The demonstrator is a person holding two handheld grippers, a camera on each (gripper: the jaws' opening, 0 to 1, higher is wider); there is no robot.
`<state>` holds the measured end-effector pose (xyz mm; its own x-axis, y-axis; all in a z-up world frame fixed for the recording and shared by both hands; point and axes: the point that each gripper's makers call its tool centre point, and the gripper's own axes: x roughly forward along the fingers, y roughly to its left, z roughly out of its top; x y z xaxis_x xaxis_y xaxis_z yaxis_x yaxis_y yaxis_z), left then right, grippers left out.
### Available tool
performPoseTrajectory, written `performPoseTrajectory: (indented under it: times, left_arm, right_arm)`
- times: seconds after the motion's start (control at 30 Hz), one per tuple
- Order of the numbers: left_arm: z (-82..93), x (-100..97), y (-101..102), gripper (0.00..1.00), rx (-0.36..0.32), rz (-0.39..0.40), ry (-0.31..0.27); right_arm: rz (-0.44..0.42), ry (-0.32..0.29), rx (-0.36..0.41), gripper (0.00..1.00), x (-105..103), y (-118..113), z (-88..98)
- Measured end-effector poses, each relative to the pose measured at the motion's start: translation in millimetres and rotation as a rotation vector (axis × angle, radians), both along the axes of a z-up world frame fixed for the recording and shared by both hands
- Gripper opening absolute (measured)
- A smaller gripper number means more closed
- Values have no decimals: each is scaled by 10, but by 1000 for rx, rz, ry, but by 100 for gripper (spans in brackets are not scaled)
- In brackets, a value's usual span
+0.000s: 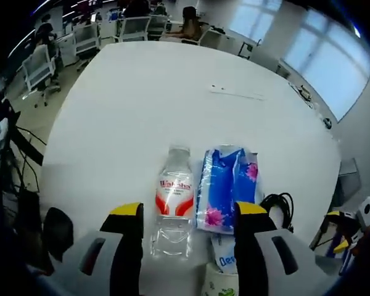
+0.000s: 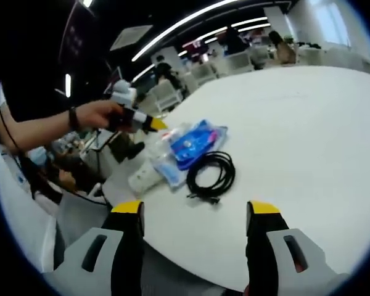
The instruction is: Arrange the tabletop items into an orderly group along one side of the table until the central work area is clear of visible clutter.
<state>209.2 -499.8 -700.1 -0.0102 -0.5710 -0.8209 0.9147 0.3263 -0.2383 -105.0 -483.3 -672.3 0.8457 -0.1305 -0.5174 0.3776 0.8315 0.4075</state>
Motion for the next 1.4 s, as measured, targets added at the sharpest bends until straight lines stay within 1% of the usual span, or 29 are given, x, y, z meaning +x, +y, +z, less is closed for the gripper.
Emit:
performPoseTrajectory:
  times: [0.17, 0.3, 0.63, 0.9, 0.97, 1.1, 1.23, 1.4]
  left_arm:
    - [-107, 48, -75, 57, 24, -4, 7]
    - [-177, 50, -110, 56, 39, -10, 11]
    - [-336, 61, -154, 52, 79, -26, 4]
    - [-472, 70, -180, 46, 108, -39, 5]
    - [-503, 65, -192, 44, 101, -32, 24]
    - [-558, 111, -191, 40, 108, -32, 16]
    - [-581, 110, -196, 41, 106, -32, 31]
    - [-569, 97, -203, 40, 91, -45, 32]
  right_arm:
    - [-13, 8, 8, 66, -67, -3, -27]
    - [-22, 13, 11, 65, -103, -10, -40]
    - [-36, 21, 17, 65, -162, -19, -56]
    - [-33, 32, 23, 65, -185, -10, -81]
    - [-34, 33, 24, 65, -190, -11, -80]
    - [-35, 35, 24, 65, -197, -7, -77]
    - [-35, 39, 27, 65, -205, 1, -89]
    - [-29, 42, 31, 64, -194, 31, -105]
